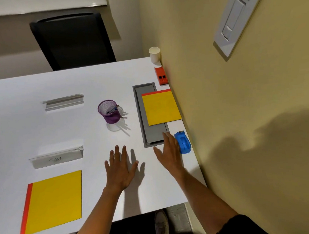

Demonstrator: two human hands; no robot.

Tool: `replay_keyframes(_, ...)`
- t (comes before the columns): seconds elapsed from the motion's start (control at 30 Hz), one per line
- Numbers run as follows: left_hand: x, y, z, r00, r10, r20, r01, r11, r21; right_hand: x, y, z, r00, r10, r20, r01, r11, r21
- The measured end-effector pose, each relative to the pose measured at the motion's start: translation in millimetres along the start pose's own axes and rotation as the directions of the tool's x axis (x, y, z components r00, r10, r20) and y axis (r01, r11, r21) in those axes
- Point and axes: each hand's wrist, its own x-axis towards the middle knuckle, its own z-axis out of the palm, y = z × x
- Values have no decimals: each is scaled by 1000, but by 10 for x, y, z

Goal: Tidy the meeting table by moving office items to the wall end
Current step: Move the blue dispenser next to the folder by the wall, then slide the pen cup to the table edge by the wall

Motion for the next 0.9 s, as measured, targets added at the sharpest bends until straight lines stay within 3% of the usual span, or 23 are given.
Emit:
replay_keyframes(0.23,76,-290,-255,990,-116,-78,111,992,-58,408,-660,273,978,-147,145,125,980,152)
replay_keyframes(0.4,299,-467,-387,972,-135,-191,131,991,-33,849,-948,548,961,-177,215,132,969,210)
replay_keyframes(0.7,761,-745,-394,948,-154,-277,146,988,-52,1534,-1266,1051,969,-179,169,92,900,426)
replay_keyframes(0.9,842,-884,-359,948,-151,-280,143,989,-50,1800,-1340,1282,972,-189,136,117,903,414)
